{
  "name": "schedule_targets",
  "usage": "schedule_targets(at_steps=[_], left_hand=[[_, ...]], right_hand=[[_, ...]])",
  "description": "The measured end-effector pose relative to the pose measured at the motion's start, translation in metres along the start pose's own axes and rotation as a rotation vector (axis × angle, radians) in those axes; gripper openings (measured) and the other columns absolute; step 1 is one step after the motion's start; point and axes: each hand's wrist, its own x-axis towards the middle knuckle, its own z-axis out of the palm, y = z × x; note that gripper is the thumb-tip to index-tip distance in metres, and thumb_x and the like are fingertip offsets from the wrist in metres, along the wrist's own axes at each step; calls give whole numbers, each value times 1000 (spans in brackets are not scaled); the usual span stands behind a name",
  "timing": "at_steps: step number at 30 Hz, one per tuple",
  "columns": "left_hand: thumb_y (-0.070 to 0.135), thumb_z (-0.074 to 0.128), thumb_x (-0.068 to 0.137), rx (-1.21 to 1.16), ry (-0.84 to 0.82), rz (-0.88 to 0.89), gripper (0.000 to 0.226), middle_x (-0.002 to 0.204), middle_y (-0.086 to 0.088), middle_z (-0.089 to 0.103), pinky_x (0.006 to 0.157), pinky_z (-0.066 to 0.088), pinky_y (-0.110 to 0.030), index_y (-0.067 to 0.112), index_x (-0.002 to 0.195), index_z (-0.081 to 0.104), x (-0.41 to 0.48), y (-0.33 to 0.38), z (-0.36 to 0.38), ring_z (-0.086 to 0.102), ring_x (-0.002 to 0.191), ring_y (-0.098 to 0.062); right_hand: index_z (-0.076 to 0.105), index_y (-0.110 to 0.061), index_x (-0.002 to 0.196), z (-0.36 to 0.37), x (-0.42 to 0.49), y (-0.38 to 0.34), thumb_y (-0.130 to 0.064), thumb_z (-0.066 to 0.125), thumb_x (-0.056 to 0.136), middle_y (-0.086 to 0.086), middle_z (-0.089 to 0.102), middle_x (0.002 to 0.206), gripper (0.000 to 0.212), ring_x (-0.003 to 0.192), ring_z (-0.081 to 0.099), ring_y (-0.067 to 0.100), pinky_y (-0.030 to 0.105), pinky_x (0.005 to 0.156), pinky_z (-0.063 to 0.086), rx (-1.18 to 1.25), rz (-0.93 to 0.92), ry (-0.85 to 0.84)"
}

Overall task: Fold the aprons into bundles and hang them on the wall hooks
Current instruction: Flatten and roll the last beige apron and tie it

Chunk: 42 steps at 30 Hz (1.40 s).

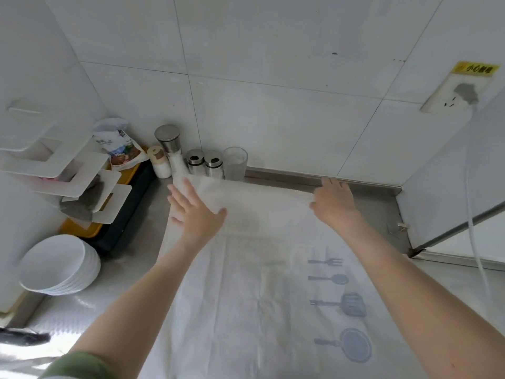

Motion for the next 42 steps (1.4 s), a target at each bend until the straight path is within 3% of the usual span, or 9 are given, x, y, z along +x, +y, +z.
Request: schedule_targets(at_steps=[4,9,12,20,26,29,32,37,42], left_hand=[[66,61,78,396,-404,463,118,150,-10,-41,115,-12,-56,29,147,-27,-10,-10,41,-32,140,-32],[76,54,75,556,-695,294,116,153,-6,-36,116,-11,-53,33,148,-24,-6,-53,72,-29,142,-30],[84,42,74,558,-671,229,111,155,0,-32,116,-8,-54,32,150,-21,0,-77,78,-27,144,-25],[74,55,74,566,-524,223,112,156,-4,-31,117,-10,-51,26,153,-9,19,-88,71,-27,144,-26],[98,-14,39,443,-426,407,130,157,-5,-28,115,-12,-50,33,152,-11,17,-43,101,-23,145,-26],[95,-24,38,482,-463,483,126,156,-4,-31,116,-15,-51,38,150,-15,22,-28,119,-28,143,-25],[98,-12,41,589,-528,565,120,154,-3,-34,115,-17,-52,41,147,-22,28,-27,135,-33,141,-26],[89,0,54,701,-508,624,102,147,-2,-41,113,-19,-52,40,138,-33,32,-30,141,-39,134,-22],[98,3,52,689,-524,620,108,143,0,-45,114,-19,-51,41,136,-34,37,-29,139,-39,134,-23]], right_hand=[[52,-10,118,12,7,-15,-18,52,93,6,45,125,27,120,38,25,36,94,27,21,-23,173],[49,-5,115,26,17,-4,8,45,83,13,57,114,35,108,50,31,37,86,30,203,7,244],[46,-4,121,54,20,2,-6,47,93,16,55,122,29,110,52,36,38,85,40,463,95,85],[27,-9,144,130,11,12,-26,61,85,17,38,143,71,130,39,36,40,103,33,687,428,-277],[18,-18,148,132,41,4,-27,63,83,10,51,133,79,127,46,30,40,104,29,894,420,-266],[46,-15,131,131,59,3,-35,65,85,5,63,108,54,109,59,29,38,95,40,974,420,-276],[66,-13,112,125,75,1,-42,69,84,1,66,108,41,102,60,22,34,92,44,1333,419,-408],[69,-16,106,107,97,-5,-14,60,92,2,71,96,17,88,65,16,30,88,50,1798,246,-453],[43,-33,141,88,108,-3,7,55,88,-10,50,75,67,69,44,5,19,70,36,1886,92,-197]])
